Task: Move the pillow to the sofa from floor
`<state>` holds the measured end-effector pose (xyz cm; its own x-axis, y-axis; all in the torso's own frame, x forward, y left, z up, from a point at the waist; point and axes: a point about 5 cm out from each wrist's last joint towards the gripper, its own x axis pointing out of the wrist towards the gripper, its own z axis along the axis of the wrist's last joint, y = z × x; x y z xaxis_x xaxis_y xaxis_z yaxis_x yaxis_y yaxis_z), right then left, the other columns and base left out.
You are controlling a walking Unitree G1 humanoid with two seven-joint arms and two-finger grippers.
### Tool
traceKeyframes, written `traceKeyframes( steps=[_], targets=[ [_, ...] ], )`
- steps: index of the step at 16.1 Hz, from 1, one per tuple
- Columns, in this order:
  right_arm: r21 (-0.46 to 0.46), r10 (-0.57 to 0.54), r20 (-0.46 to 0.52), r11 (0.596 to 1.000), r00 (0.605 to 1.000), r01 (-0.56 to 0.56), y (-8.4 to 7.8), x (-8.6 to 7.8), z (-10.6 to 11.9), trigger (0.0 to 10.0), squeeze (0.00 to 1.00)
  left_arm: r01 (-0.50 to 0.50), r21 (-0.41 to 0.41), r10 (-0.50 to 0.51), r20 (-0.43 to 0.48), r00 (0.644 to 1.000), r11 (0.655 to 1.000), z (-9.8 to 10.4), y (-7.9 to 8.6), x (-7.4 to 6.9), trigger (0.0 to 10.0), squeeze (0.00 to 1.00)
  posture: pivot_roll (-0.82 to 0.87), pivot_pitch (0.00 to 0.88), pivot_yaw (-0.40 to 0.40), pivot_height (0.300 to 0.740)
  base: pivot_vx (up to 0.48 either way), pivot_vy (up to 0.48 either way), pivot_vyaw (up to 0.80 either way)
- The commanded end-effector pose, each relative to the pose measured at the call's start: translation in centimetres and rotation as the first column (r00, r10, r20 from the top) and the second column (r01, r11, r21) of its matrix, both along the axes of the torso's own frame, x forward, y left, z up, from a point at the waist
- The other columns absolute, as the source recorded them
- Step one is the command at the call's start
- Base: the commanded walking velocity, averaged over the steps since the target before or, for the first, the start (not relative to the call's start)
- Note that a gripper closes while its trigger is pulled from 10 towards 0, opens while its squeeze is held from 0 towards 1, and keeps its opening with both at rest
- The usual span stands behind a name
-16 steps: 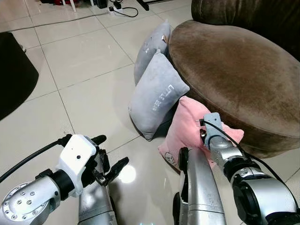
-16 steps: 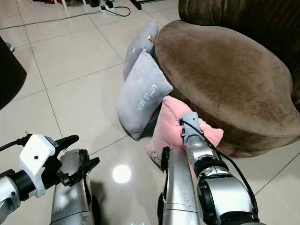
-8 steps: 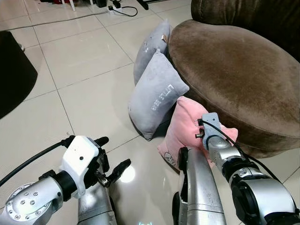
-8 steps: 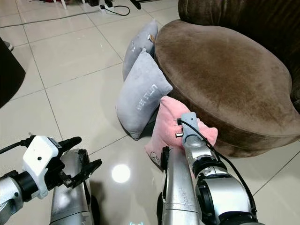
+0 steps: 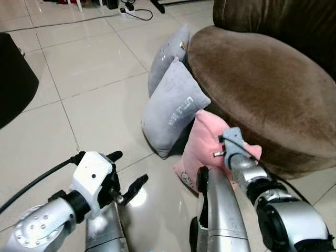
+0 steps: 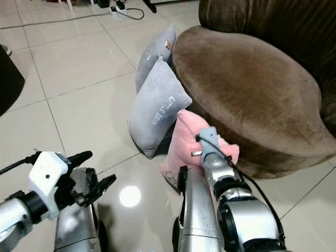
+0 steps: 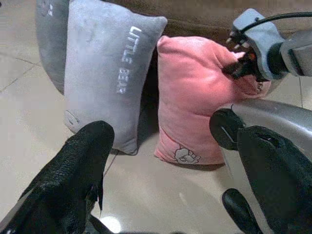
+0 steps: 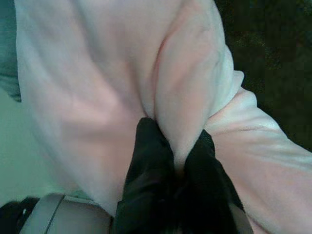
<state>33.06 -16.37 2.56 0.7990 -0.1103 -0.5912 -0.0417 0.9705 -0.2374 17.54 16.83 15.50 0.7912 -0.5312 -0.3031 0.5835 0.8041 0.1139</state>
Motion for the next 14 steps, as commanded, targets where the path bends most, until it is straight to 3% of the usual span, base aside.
traceKeyframes(
  steps=[1, 4, 7, 8, 10, 11, 12, 13, 14],
  targets=[
    [0.014, -0.009, -0.017, 1.0, 1.0, 0.01, 0.0, -0.6, -0.7, 0.0, 0.0, -0.046, 0.009, 0.045, 0.043, 0.998, 0.999, 0.0, 0.1, 0.7, 10.0, 0.0, 0.03, 0.03, -0.091, 0.435, 0.0, 0.0, 0.0],
    [0.051, -0.026, 0.041, 0.998, 0.999, 0.024, -0.2, 0.0, 0.0, 0.0, 0.0, -0.067, 0.021, 0.065, 0.085, 0.994, 0.997, -0.4, 0.0, 1.9, 10.0, 0.0, 0.02, 0.0, -0.106, 0.435, 0.0, 0.0, 0.0],
    [0.203, -0.116, 0.26, 0.977, 0.959, 0.063, -1.1, 2.2, 3.5, 0.0, 0.0, -0.215, 0.024, 0.207, 0.177, 0.962, 0.976, -0.4, 1.1, 4.4, 10.0, 0.0, 0.0, 0.0, -0.121, 0.435, 0.0, 0.0, 0.0],
    [0.266, -0.15, 0.37, 0.963, 0.917, 0.05, -2.0, 3.0, 5.6, 0.0, 0.0, -0.263, 0.005, 0.256, 0.203, 0.945, 0.965, -0.2, 1.6, 5.3, 10.0, 0.0, -0.01, 0.0, -0.117, 0.435, 0.0, 0.0, 0.0],
    [0.298, -0.168, 0.546, 0.954, 0.821, -0.003, -4.5, 3.6, 9.7, 0.0, 0.0, -0.297, -0.011, 0.292, 0.219, 0.931, 0.955, -0.2, 2.1, 6.4, 10.0, 0.0, -0.04, 0.0, -0.096, 0.435, 0.0, 0.0, 0.0],
    [0.303, -0.17, 0.565, 0.953, 0.807, -0.011, -4.7, 3.7, 10.4, 0.0, 0.0, -0.295, -0.011, 0.29, 0.221, 0.931, 0.955, -0.2, 2.1, 6.6, 10.0, 0.0, -0.05, 0.0, -0.088, 0.435, 0.0, 0.0, 0.0],
    [0.319, -0.183, 0.62, 0.947, 0.763, -0.032, -5.5, 3.6, 12.4, 0.0, 0.0, -0.296, -0.027, 0.294, 0.229, 0.928, 0.955, 0.0, 2.0, 6.9, 10.0, 0.0, -0.06, 0.0, -0.076, 0.435, 0.0, 0.0, 0.0],
    [0.314, -0.173, 0.761, 0.942, 0.625, -0.122, -6.9, 2.1, 18.4, 0.0, 0.0, -0.294, -0.049, 0.297, 0.25, 0.922, 0.955, 0.3, 1.7, 7.8, 10.0, 0.0, -0.07, 0.0, -0.059, 0.435, 0.0, 0.0, 0.0],
    [0.309, -0.169, 0.783, 0.941, 0.599, -0.14, -7.0, 1.8, 19.5, 0.0, 0.0, -0.292, -0.049, 0.295, 0.254, 0.921, 0.955, 0.3, 1.7, 8.0, 10.0, 0.0, -0.07, 0.0, -0.056, 0.435, 0.0, 0.0, 0.0]
  ],
)
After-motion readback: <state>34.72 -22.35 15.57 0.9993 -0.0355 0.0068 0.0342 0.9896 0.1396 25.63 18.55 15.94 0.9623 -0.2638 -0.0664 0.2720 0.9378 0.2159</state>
